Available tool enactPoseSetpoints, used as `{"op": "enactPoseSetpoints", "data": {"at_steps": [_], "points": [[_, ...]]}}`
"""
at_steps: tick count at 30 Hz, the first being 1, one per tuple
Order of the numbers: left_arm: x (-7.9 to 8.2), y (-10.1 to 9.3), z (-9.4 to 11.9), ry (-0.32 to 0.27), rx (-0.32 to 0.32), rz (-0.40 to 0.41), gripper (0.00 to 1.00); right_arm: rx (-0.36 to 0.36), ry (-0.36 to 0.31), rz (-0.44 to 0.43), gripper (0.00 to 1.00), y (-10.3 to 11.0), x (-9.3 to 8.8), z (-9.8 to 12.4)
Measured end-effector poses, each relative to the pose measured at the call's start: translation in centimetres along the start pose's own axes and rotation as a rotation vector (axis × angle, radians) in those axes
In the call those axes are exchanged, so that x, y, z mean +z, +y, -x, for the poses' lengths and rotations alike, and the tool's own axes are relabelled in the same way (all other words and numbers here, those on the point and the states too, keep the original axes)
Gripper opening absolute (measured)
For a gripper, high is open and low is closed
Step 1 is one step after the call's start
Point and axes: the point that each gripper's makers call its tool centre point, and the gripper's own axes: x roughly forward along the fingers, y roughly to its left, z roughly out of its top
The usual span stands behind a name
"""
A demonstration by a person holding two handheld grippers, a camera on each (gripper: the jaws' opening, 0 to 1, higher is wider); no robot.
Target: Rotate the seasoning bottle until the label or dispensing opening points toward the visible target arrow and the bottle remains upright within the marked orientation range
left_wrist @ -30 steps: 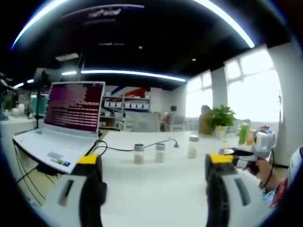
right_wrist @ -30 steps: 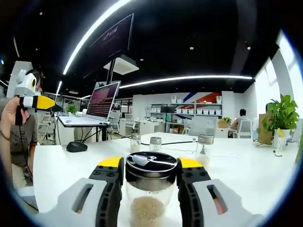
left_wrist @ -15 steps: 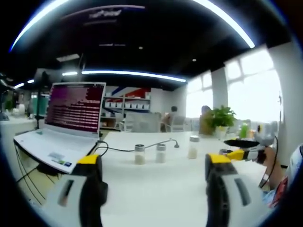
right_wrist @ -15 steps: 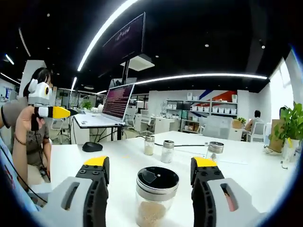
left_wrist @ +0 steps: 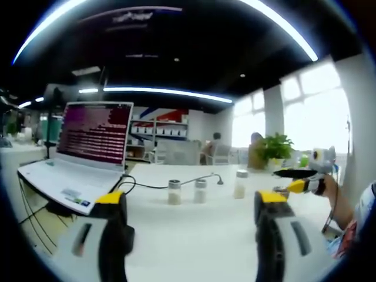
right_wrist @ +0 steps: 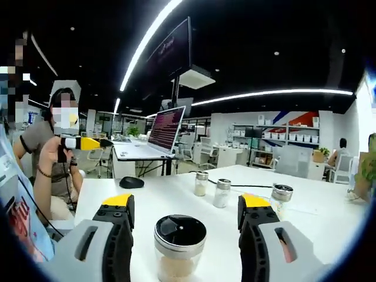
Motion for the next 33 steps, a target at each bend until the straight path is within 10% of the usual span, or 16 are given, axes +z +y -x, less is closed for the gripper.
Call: {"op": "enactPoseSetpoints", "data": {"at_steps": [4,15,33], "points": [[-0.3,-0.1,0.0,0.010,-0.007,-0.017,0.93,-0.017,0.053,0.054,0.78,-2.0,-1.2,-0.1],[0.1,-1.2,0.1,0.006,-0.032,-0.048,0.93,0.211,0.010,0.046,0.80,-1.8,-1.9,-0.1],[-0.2,-0.6,0.3,0.016,-0.035,-0.049,0.92,0.361,0.034,-0.029,0.55,0.8,-3.6,-1.0]]}}
